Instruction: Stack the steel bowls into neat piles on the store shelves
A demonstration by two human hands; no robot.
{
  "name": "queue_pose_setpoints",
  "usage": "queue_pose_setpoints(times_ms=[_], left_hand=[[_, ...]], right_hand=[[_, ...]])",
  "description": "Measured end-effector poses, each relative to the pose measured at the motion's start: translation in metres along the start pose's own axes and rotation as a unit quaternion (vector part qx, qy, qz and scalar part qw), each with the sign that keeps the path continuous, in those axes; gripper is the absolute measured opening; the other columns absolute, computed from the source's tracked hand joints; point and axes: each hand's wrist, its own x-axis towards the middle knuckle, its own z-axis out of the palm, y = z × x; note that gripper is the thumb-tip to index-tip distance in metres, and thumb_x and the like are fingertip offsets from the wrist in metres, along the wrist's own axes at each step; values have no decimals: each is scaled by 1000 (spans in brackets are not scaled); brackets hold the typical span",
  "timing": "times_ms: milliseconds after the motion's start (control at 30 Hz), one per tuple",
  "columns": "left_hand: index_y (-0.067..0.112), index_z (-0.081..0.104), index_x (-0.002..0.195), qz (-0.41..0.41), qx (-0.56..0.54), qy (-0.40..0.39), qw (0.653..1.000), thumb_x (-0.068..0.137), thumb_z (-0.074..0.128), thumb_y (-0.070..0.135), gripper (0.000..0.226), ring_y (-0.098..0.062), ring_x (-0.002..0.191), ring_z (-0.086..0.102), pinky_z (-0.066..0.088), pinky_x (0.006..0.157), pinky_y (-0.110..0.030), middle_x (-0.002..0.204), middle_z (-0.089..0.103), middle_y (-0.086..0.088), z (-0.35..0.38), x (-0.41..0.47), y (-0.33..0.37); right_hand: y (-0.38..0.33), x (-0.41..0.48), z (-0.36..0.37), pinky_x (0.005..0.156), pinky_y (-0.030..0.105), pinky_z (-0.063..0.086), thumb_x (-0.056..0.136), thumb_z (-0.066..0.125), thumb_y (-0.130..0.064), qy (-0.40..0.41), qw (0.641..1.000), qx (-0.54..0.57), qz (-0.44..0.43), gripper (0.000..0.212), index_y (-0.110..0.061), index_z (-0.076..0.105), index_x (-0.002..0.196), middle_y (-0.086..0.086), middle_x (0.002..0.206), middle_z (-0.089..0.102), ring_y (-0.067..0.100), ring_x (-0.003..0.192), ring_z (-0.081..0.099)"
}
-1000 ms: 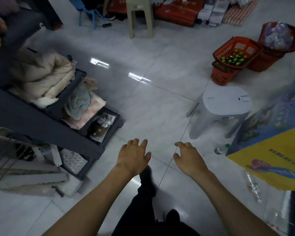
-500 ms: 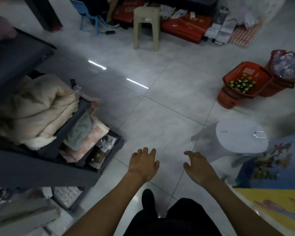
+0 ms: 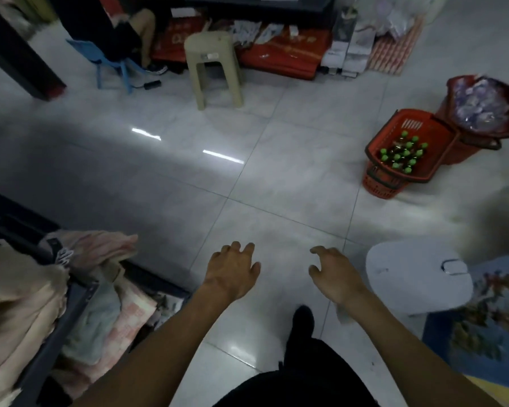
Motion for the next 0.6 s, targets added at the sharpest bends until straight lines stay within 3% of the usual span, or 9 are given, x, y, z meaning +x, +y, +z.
queue_pose_setpoints(times_ms=[267,600], left_hand=[[20,23,154,-40,-36,41,998,103,33,45,58,-30,136,40,35,109,-40,153,37,-12,-87,107,-19],[18,29,151,-90,-57,56,993,102,35,46,57,-31,127,48,43,101,-41,145,45,-13,-167,252,-136]], right_hand=[[-49,122,-92,97,34,46,99,49,-26,15,999,-22,-41,45,-19,43,143,13,135,49,28,120,52],[-175,295,-131,97,34,46,99,48,-25,-7,994,-61,-86,45,-21,44,143,10,138,46,26,124,49]])
